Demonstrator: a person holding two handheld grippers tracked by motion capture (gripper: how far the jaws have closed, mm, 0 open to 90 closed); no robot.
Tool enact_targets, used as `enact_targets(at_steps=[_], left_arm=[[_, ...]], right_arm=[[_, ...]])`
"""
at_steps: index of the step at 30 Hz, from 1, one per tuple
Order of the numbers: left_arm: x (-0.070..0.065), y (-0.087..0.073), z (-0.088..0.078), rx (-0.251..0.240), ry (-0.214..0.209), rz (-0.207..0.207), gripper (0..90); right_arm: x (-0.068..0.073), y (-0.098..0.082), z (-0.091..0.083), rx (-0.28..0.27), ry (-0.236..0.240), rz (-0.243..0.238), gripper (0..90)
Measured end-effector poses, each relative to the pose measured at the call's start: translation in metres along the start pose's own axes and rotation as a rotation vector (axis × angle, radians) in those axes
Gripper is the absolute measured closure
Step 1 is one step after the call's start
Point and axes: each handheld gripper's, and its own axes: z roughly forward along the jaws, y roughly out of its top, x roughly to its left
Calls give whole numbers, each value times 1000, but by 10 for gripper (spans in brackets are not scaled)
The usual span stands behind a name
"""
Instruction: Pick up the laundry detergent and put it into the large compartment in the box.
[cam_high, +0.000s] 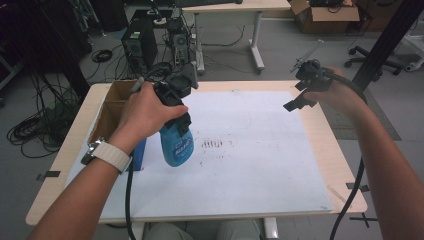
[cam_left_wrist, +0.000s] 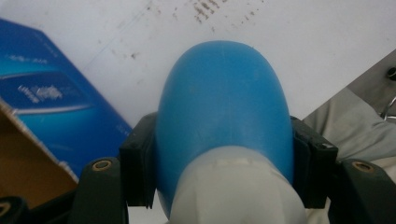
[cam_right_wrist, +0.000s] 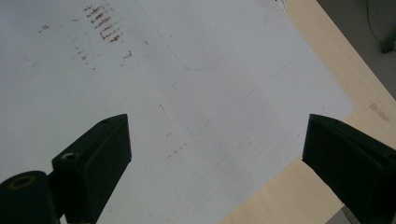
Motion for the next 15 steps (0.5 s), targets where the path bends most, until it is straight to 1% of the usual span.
enact_targets(at_steps=[1, 2, 3, 4, 5, 6, 7, 8, 9, 11, 13, 14, 15], left_arm=[[2, 0, -5, -1, -3, -18, 377], [2, 0, -5, -1, -3, -18, 377], [7, -1, -17, 1, -8, -55, 377], [10, -1, -24, 1, -10, -62, 377], [13, -1, -31, -9, -13, -81, 377], [13, -1, -31, -9, -13, -81, 377], [21, -2, -45, -10, -16, -114, 377], [21, -2, -45, -10, -16, -114, 377], [28, -2, -60, -14, -11, -155, 377], [37, -2, -75, -12, -3, -198, 377], [46, -3, -89, -23, 17, -261, 377], [46, -3, -89, -23, 17, -261, 377], [55, -4, -100, -30, 32, -307, 377]], right_arm=[[0, 0, 0, 1, 1, -2, 79], [0, -1, -1, 2, 2, -4, 79], [0, -1, -1, 2, 4, -2, 79], [0, -1, -1, 4, 6, -4, 79], [0, -1, -1, 5, 8, -9, 79], [0, -1, -1, 5, 8, -9, 79], [0, -1, -1, 7, 9, -13, 79], [0, -1, -1, 7, 9, -13, 79], [-1, -2, 0, 11, 9, -15, 79], [-2, -2, 0, 8, 9, -12, 79], [-3, -2, 1, 11, 10, -12, 79], [-3, -2, 1, 11, 10, -12, 79], [-3, -2, 2, 13, 10, -14, 78]])
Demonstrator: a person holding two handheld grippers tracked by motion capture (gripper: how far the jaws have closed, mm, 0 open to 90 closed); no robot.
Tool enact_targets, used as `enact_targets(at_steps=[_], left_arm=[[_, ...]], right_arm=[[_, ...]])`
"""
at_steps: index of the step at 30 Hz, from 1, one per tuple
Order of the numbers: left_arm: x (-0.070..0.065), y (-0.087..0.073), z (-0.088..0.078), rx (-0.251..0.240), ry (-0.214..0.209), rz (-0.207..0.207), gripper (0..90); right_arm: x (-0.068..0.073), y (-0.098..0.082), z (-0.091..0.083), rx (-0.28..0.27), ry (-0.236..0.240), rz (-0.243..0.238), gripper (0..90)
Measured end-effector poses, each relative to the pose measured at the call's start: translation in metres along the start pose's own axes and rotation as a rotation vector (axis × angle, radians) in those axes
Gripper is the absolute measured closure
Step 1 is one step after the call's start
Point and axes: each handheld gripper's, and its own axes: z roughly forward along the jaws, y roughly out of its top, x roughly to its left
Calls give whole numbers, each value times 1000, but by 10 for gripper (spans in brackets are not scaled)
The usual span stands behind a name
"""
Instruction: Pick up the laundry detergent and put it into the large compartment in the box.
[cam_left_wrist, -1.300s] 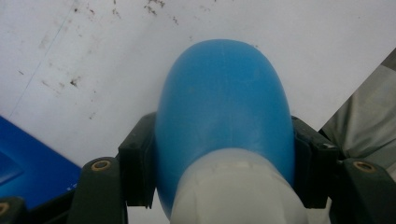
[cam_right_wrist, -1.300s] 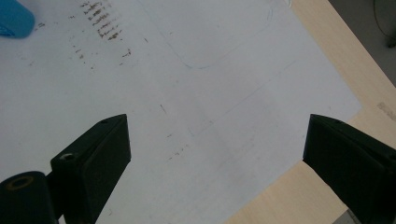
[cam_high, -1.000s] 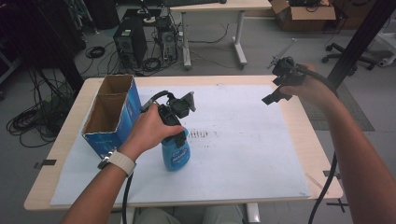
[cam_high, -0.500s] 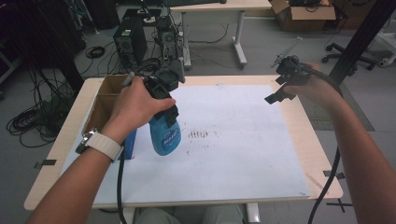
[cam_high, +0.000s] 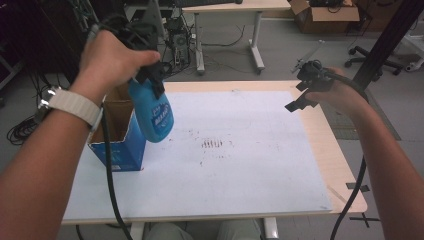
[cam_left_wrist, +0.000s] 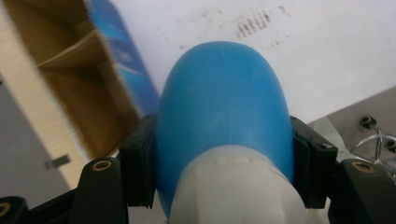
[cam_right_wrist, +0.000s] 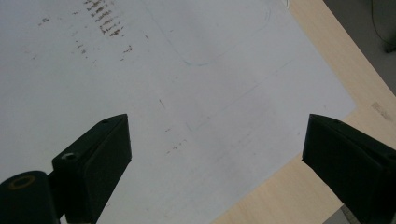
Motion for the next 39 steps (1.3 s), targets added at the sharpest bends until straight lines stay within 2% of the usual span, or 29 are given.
enact_targets(at_steps=[1, 2, 4, 5, 6, 7, 8, 9, 11, 13, 14, 16, 20, 21, 22, 26, 29, 32, 34, 36, 37, 39], left_arm=[[0, 0, 0, 0, 0, 0, 378], [10, 2, -8, -1, 20, -37, 377], [21, 3, -13, -5, 41, -74, 378], [21, 3, -13, -5, 41, -74, 377], [31, 3, -14, -10, 51, -104, 377], [31, 3, -14, -10, 51, -104, 378], [43, 4, -13, -15, 58, -143, 378], [43, 4, -13, -15, 58, -143, 378], [58, 4, -10, -21, 69, -176, 377], [62, 4, -8, -21, 79, -182, 377], [68, 5, -3, -15, 106, -191, 377], [75, 5, 3, -12, 125, -198, 378], [90, 2, 18, -22, 127, -229, 378], [90, 2, 18, -22, 127, -229, 377], [94, 2, 25, -23, 133, -236, 378], [99, 1, 43, -18, 143, -215, 377], [101, -1, 52, -23, 135, -217, 378], [106, -2, 69, -11, 131, -197, 378], [107, -3, 73, -18, 131, -196, 377], [110, -4, 87, -10, 135, -188, 377], [110, -4, 87, -10, 135, -188, 377], [112, -6, 97, -12, 140, -186, 377]], right_arm=[[0, 0, 0, 0, 0, 0, 78], [0, -1, 1, 6, -1, -1, 76], [0, -2, 2, 12, 0, -1, 76], [0, -2, 2, 12, 0, -1, 76], [-1, -3, 3, 9, 1, 1, 76], [-1, -4, 4, 11, 1, 4, 76], [-2, -5, 4, 14, 1, 6, 76], [-2, -5, 4, 14, 1, 6, 76], [-3, -8, 5, 19, 0, 14, 76], [-4, -8, 5, 18, -1, 14, 76], [-4, -9, 3, 15, -3, 18, 76], [-5, -10, 2, 15, -6, 22, 76], [-6, -11, 0, 16, -11, 31, 76], [-6, -11, 0, 16, -11, 31, 76], [-5, -11, 1, 19, -12, 32, 76], [-5, -10, 2, 25, -12, 33, 76], [-5, -11, 2, 27, -16, 36, 76], [-5, -11, 3, 32, -15, 38, 76], [-4, -12, 3, 31, -15, 38, 76], [-4, -13, 4, 35, -17, 40, 76], [-4, -13, 4, 35, -17, 40, 76], [-5, -14, 5, 40, -18, 45, 76]])
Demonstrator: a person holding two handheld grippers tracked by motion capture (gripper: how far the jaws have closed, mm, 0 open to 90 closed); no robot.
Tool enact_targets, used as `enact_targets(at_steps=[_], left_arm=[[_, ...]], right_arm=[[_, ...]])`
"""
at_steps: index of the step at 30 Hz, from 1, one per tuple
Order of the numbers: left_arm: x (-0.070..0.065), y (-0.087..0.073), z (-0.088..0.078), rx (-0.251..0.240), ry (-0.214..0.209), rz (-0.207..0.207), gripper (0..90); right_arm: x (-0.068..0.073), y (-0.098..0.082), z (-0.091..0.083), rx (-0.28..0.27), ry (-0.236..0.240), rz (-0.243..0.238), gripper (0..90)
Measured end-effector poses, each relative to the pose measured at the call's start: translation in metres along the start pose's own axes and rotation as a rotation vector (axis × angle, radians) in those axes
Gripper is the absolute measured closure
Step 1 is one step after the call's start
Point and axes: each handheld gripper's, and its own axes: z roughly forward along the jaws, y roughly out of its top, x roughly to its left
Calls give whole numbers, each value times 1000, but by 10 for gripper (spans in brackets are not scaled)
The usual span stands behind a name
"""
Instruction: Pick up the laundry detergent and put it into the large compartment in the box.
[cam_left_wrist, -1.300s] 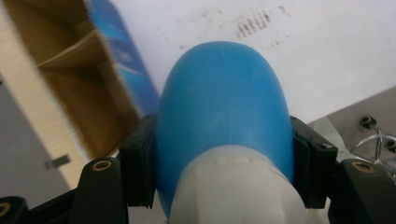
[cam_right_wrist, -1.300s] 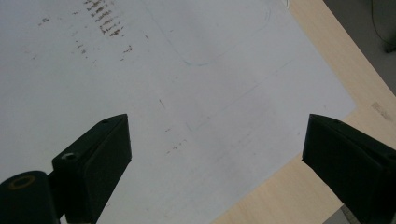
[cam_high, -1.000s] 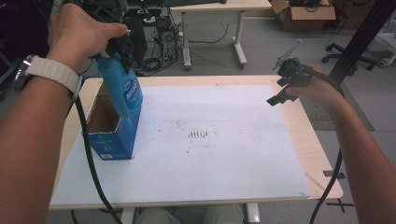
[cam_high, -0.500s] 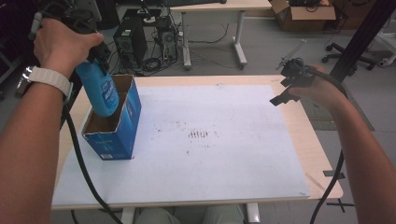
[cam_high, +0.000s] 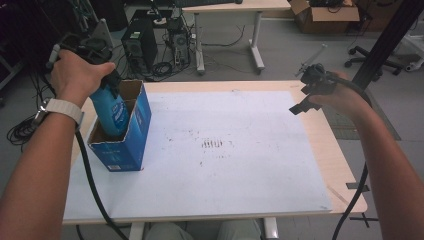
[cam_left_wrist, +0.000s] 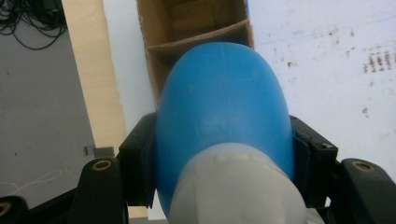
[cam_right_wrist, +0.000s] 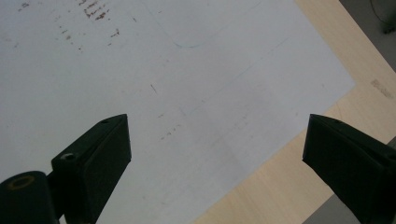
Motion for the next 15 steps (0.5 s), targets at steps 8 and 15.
enact_targets(at_steps=[8, 15], left_arm=[[1, -9, 46, 2, -18, -12, 377], [1, -15, 71, -14, 2, -11, 377]], right_arm=[[1, -1, 6, 5, 7, 0, 76], [3, -1, 5, 3, 2, -1, 76]])
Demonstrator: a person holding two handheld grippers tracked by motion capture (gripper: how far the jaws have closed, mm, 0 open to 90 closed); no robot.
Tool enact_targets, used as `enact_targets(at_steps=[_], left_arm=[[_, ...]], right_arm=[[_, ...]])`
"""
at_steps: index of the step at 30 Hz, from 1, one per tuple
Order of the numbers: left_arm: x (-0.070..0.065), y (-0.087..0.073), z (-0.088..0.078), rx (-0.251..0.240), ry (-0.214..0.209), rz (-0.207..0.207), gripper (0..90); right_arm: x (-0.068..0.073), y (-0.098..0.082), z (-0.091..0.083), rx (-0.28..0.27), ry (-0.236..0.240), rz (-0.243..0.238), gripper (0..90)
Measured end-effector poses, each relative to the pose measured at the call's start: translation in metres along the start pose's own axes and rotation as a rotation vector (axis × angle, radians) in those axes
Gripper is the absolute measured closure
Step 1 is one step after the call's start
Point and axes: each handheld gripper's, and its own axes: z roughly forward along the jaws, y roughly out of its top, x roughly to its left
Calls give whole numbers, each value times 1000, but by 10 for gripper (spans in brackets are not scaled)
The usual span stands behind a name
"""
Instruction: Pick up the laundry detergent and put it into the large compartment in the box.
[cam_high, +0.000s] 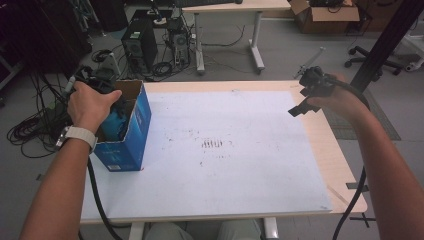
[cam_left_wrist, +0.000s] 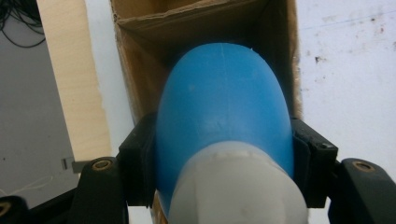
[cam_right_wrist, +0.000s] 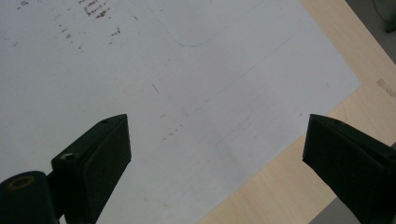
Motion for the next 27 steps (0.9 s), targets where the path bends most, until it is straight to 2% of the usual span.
enact_targets(at_steps=[3, 12, 15, 27], left_arm=[[2, -3, 11, -5, -14, -12, 377], [1, -8, 34, 10, -13, -10, 377], [2, -9, 36, -1, -15, -9, 377], [4, -8, 37, 11, -27, 7, 375]], right_arm=[[0, 0, 1, 2, 2, 4, 74], [0, -2, 4, 7, 7, 11, 74], [0, -1, 4, 9, 7, 11, 74], [1, 1, 7, 12, 12, 5, 73]])
